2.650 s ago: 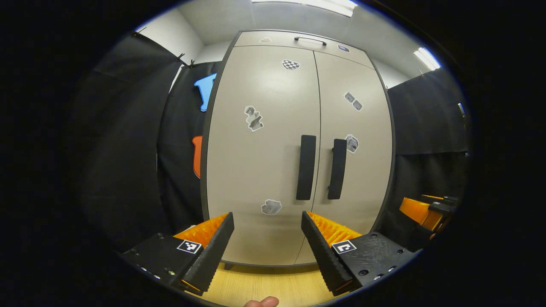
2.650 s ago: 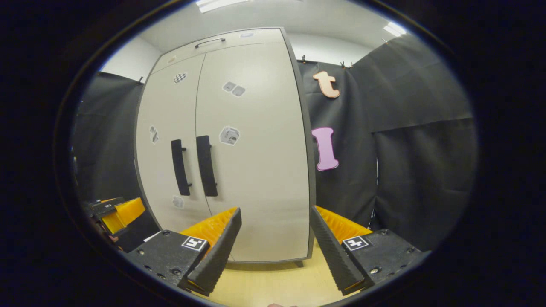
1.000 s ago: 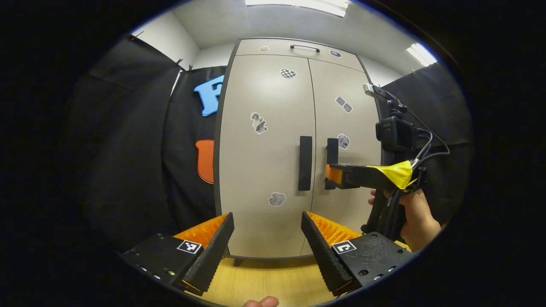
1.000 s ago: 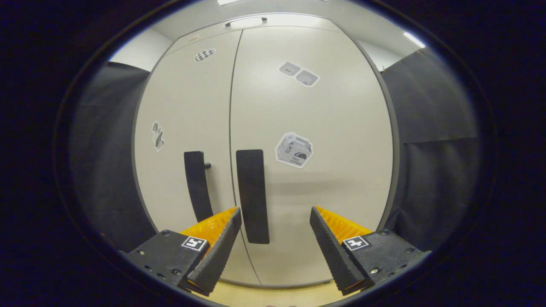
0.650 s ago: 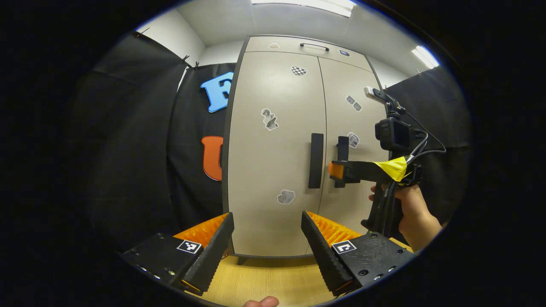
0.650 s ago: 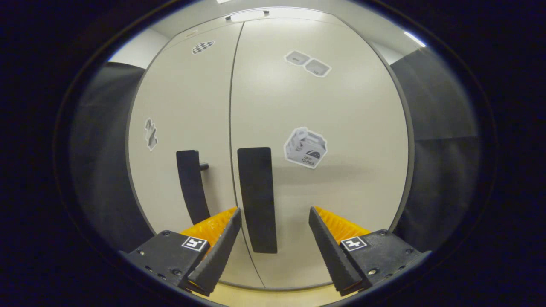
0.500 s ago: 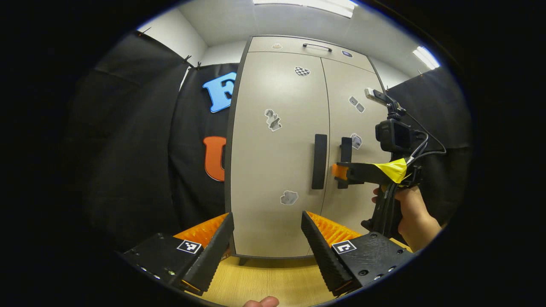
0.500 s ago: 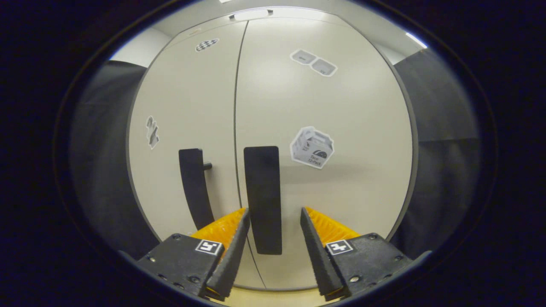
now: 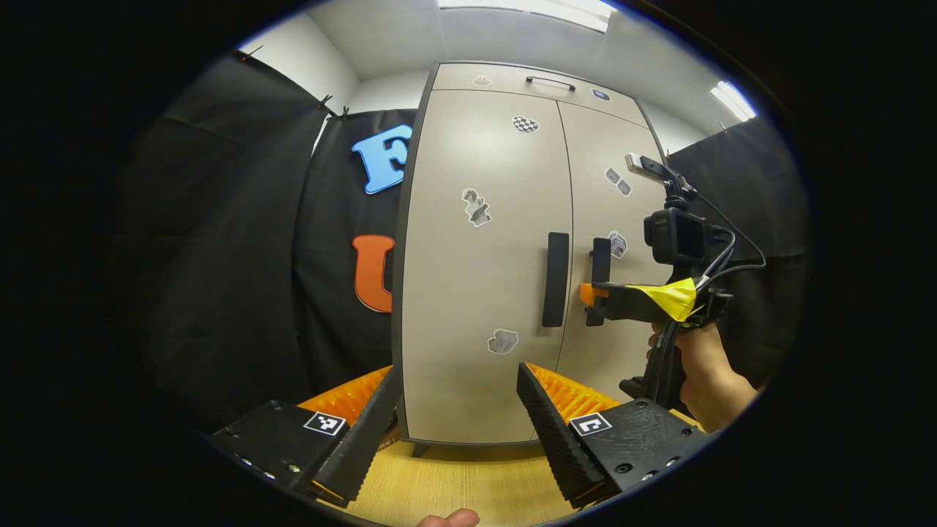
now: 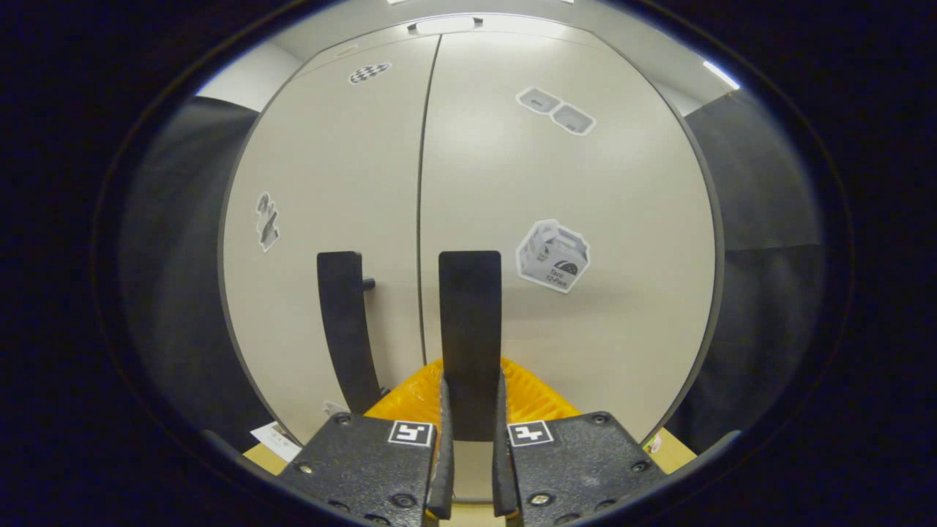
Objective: Open the right door of the double-door shoe cabinet with the right hand, and open the left door with the left hand.
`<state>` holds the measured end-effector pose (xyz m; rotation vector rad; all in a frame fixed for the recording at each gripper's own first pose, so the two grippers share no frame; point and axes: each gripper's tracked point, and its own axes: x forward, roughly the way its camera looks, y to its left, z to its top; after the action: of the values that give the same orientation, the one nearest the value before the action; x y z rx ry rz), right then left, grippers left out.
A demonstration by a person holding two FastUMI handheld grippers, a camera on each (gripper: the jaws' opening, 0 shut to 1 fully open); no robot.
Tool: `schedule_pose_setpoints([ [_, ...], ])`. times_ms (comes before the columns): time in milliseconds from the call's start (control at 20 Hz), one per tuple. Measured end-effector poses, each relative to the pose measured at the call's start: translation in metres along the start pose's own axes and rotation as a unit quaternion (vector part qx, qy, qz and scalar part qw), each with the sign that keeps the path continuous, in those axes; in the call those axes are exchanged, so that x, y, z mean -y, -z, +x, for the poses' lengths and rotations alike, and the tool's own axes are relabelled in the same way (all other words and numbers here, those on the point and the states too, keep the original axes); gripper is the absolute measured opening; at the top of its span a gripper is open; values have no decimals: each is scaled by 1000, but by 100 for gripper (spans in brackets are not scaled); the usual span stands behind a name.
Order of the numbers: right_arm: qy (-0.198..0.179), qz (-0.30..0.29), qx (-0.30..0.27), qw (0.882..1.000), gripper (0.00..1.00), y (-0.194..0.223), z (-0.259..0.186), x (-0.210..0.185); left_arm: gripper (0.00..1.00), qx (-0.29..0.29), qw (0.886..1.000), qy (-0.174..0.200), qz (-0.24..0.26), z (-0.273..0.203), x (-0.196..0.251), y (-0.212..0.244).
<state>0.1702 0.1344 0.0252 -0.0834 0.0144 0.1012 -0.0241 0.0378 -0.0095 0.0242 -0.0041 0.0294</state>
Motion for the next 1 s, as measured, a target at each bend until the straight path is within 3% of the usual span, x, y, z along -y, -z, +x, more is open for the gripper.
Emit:
schedule_pose_setpoints([
  [350, -14, 0, 0, 1000, 22, 0, -8, 0, 95, -2, 1000, -3, 2, 0, -1, 1],
  [1000, -65, -4, -8, 998, 22, 6, -62, 10, 95, 3, 1000, 2, 6, -12, 25, -3],
])
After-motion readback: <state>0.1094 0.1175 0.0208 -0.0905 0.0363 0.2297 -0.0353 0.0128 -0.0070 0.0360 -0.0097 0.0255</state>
